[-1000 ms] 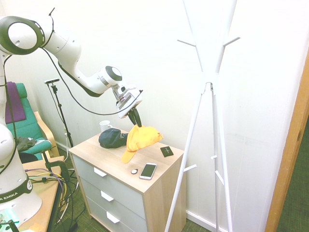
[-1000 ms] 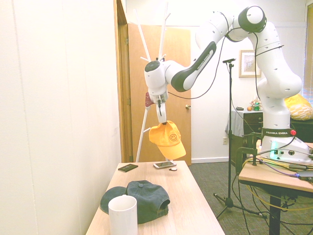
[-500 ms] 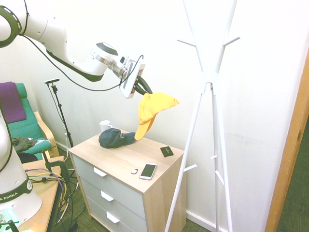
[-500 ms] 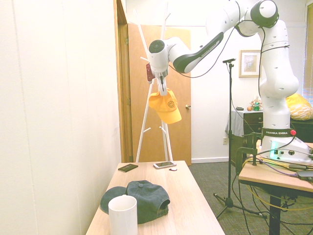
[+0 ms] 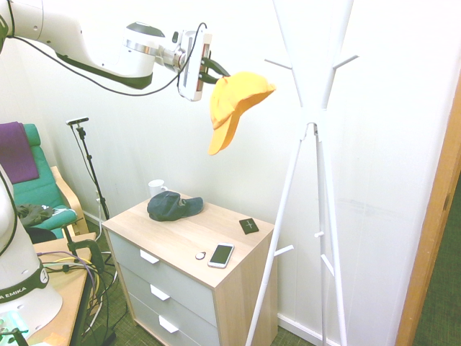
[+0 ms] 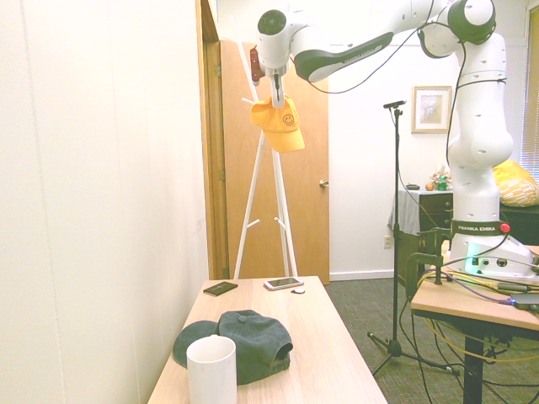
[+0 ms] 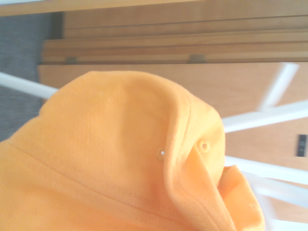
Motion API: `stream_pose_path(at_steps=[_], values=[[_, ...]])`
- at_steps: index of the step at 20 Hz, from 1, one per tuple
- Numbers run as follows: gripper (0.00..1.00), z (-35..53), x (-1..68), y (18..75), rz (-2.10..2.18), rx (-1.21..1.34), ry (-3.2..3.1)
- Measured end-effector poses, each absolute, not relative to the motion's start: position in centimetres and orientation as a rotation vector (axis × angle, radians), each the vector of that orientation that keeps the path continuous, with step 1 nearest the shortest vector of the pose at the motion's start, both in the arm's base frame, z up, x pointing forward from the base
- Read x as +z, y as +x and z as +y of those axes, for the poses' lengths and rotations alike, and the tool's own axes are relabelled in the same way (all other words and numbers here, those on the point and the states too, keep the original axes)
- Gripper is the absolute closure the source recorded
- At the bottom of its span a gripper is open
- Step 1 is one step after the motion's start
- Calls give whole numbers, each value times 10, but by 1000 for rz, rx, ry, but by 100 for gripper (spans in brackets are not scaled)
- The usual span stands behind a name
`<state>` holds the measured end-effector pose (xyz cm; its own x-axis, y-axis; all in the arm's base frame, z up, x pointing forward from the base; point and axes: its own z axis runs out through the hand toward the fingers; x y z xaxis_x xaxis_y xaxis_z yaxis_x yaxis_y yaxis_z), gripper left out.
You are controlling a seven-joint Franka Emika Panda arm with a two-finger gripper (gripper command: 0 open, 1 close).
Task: Hang the cap
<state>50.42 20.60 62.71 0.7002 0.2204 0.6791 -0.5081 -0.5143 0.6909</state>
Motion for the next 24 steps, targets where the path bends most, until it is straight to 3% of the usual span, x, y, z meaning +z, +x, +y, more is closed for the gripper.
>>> stream_pose_path(at_steps=[10, 20, 21, 24], values=[[100, 181, 708, 508, -305, 993, 1834], [100, 143, 652, 551, -302, 911, 1921], [0, 143, 642, 552, -301, 906, 1940], [0, 147, 623, 552, -310, 908, 1984]])
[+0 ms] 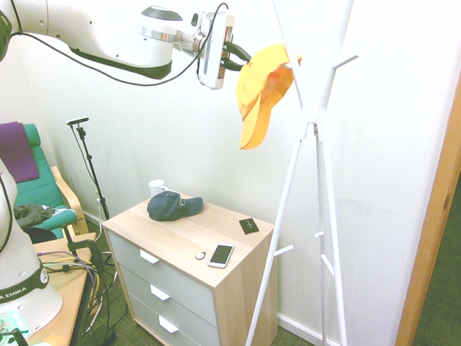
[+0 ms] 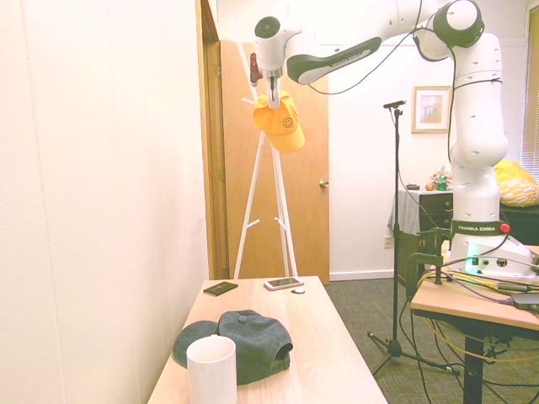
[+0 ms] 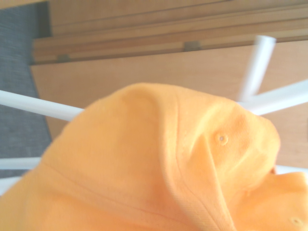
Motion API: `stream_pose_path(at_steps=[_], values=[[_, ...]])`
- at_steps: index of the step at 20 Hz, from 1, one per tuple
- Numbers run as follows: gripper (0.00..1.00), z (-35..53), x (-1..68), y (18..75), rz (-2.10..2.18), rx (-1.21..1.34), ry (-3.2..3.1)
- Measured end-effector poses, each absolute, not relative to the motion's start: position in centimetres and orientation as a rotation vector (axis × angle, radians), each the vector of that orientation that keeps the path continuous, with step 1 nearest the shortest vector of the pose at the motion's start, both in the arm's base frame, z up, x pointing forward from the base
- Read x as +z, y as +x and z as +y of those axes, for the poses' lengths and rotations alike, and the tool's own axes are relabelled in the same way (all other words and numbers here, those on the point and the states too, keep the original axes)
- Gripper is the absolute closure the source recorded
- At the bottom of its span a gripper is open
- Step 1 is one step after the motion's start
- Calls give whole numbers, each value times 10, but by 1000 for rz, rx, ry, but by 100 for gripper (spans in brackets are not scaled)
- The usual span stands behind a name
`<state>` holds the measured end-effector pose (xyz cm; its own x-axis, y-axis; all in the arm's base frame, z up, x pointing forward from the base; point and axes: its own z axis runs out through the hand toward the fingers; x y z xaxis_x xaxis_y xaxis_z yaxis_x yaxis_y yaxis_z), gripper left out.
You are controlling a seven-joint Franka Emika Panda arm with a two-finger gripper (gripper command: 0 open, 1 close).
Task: Hang the cap
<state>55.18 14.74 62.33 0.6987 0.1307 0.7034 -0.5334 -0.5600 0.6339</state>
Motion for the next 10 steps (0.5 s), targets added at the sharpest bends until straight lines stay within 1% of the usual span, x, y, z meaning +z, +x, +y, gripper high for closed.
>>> stream_pose_path(at_steps=[10], values=[[0, 146, 621, 552, -320, 913, 1988]])
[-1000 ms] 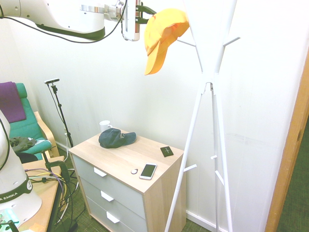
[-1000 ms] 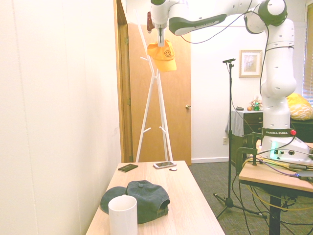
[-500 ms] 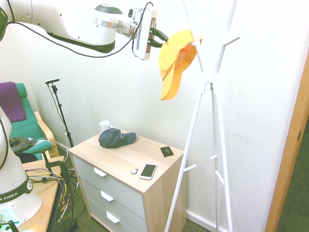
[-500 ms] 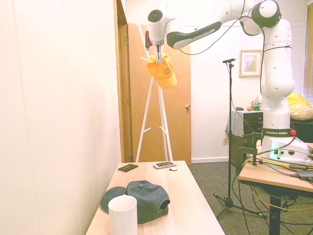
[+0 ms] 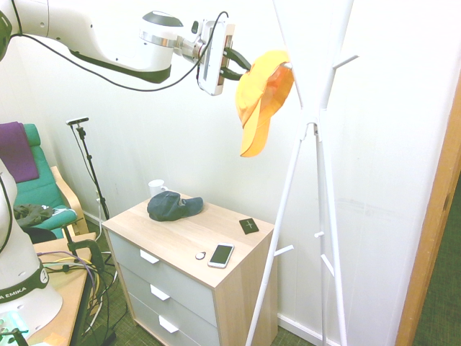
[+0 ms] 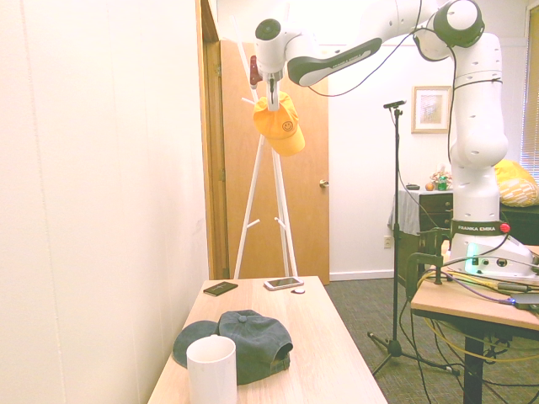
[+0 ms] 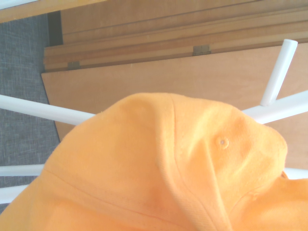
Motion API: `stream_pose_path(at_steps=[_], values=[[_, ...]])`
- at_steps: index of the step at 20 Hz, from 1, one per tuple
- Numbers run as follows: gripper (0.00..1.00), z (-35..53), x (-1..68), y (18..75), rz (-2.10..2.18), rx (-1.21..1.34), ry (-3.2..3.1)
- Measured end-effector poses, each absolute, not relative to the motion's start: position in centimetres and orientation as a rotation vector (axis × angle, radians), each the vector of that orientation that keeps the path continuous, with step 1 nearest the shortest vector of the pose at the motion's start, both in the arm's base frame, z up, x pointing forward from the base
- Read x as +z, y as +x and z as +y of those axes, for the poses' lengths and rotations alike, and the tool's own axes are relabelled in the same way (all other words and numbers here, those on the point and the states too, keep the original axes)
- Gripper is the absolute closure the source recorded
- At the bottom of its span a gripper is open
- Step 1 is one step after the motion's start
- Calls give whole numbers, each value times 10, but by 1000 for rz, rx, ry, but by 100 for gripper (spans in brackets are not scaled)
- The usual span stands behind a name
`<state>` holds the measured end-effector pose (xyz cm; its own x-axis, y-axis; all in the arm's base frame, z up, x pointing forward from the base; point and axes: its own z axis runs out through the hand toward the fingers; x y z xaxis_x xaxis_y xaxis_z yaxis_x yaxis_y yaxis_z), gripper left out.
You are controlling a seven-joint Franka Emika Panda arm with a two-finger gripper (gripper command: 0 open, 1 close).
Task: Hang the cap
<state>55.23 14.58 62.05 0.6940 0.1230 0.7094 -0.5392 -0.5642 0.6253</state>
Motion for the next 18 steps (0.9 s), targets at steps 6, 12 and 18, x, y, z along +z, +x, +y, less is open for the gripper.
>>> stream_pose_path(at_steps=[6, 12, 18], values=[[0, 142, 620, 554, -337, 921, 1989], [0, 143, 619, 555, -343, 936, 1994], [0, 145, 614, 556, -338, 939, 2000]])
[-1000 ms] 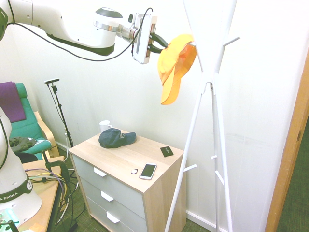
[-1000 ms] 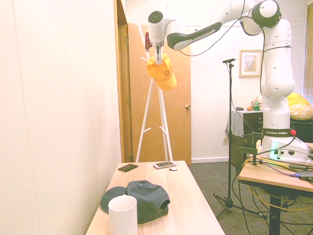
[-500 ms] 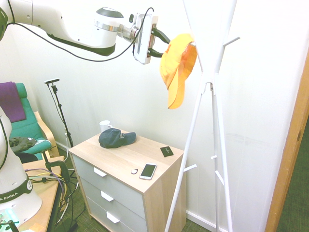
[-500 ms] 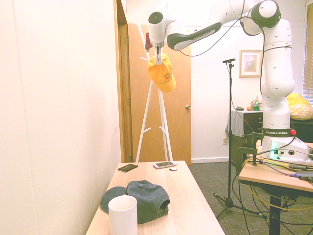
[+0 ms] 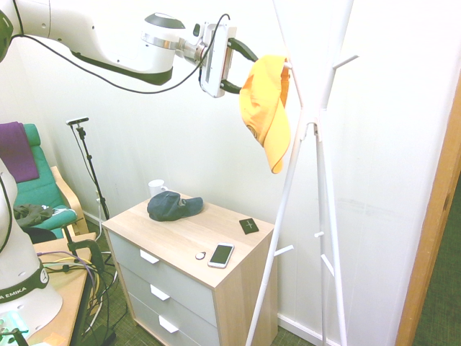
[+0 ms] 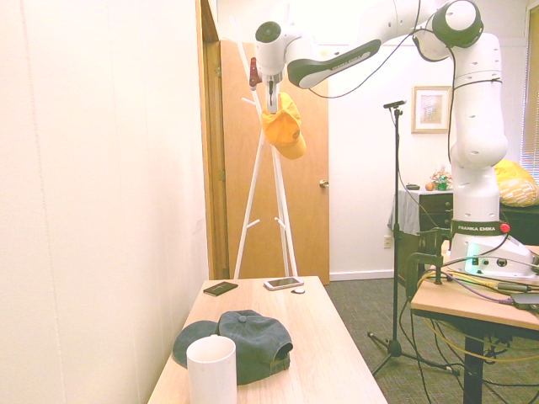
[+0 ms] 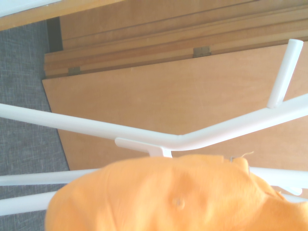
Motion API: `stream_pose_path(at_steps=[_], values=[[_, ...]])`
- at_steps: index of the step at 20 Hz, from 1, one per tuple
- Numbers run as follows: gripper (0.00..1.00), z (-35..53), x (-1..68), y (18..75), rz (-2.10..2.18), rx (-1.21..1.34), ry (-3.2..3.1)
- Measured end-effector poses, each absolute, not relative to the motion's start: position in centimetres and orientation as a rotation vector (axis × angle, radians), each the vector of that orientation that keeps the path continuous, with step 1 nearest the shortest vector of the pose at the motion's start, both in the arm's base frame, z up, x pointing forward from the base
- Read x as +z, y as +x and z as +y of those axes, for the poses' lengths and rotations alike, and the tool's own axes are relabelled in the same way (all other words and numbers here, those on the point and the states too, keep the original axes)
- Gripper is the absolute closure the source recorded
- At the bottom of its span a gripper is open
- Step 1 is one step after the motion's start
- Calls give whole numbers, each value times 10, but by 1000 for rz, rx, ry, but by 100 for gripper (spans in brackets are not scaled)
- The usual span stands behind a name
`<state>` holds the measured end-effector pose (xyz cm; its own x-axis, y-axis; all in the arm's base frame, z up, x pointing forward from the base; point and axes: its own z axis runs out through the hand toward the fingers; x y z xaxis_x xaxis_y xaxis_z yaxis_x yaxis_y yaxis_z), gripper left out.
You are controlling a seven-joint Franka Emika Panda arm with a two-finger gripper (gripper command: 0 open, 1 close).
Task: Hang the cap
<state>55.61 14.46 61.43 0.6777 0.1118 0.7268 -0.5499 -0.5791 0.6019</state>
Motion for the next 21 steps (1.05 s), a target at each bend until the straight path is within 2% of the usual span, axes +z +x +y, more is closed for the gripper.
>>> stream_pose_path(at_steps=[5, 10, 21], values=[[0, 156, 610, 552, -416, 881, 2154], [0, 195, 650, 549, -529, 783, 2446], [0, 198, 665, 573, -809, 435, 3000]])
